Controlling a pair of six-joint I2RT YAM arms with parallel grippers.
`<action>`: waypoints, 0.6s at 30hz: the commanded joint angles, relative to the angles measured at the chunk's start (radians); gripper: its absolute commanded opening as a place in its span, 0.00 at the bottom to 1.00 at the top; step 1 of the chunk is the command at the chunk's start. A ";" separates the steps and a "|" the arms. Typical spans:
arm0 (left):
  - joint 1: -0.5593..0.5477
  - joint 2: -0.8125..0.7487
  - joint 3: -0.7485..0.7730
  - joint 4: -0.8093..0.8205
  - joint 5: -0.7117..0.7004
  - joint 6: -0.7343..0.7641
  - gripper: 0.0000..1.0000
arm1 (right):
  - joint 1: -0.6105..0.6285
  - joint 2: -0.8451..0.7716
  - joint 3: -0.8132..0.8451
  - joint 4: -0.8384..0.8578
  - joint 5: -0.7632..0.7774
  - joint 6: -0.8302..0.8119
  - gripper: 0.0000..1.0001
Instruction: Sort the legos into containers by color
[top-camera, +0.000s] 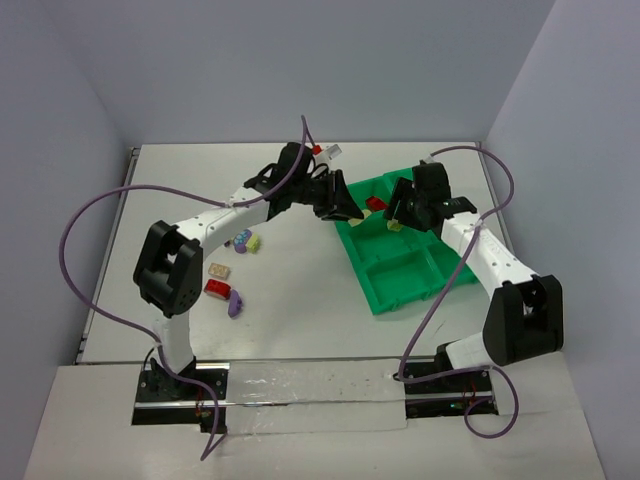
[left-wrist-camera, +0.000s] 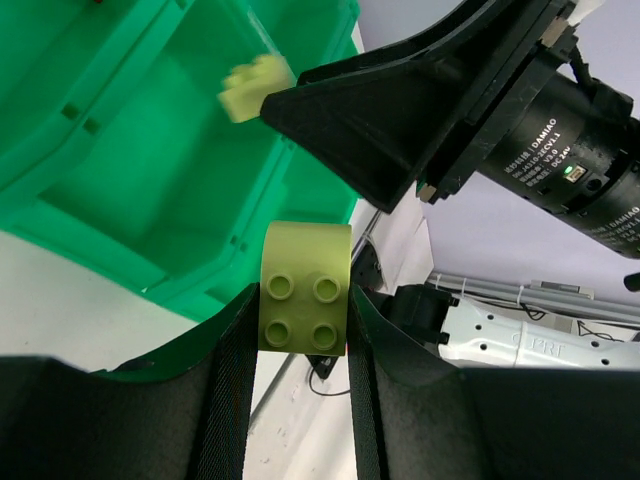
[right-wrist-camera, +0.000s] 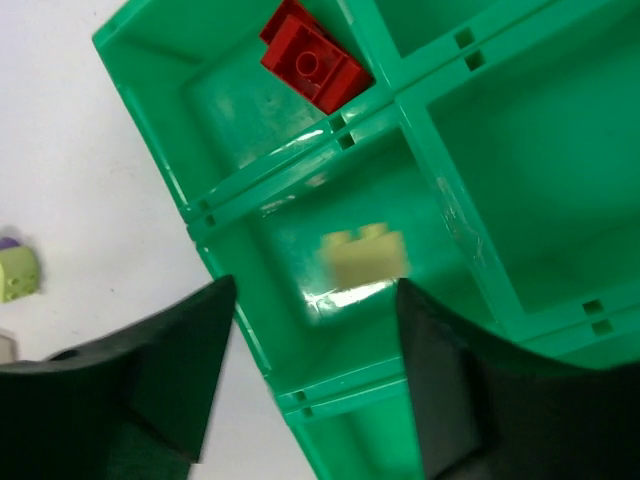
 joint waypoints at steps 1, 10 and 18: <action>-0.010 0.037 0.077 -0.017 -0.022 -0.003 0.00 | 0.003 0.032 0.027 0.021 0.011 -0.018 0.78; -0.051 0.174 0.177 -0.060 -0.071 0.003 0.00 | 0.006 -0.110 -0.006 0.011 0.105 0.066 0.83; -0.089 0.268 0.278 -0.064 -0.088 0.002 0.16 | 0.005 -0.381 -0.096 0.026 0.227 0.111 0.83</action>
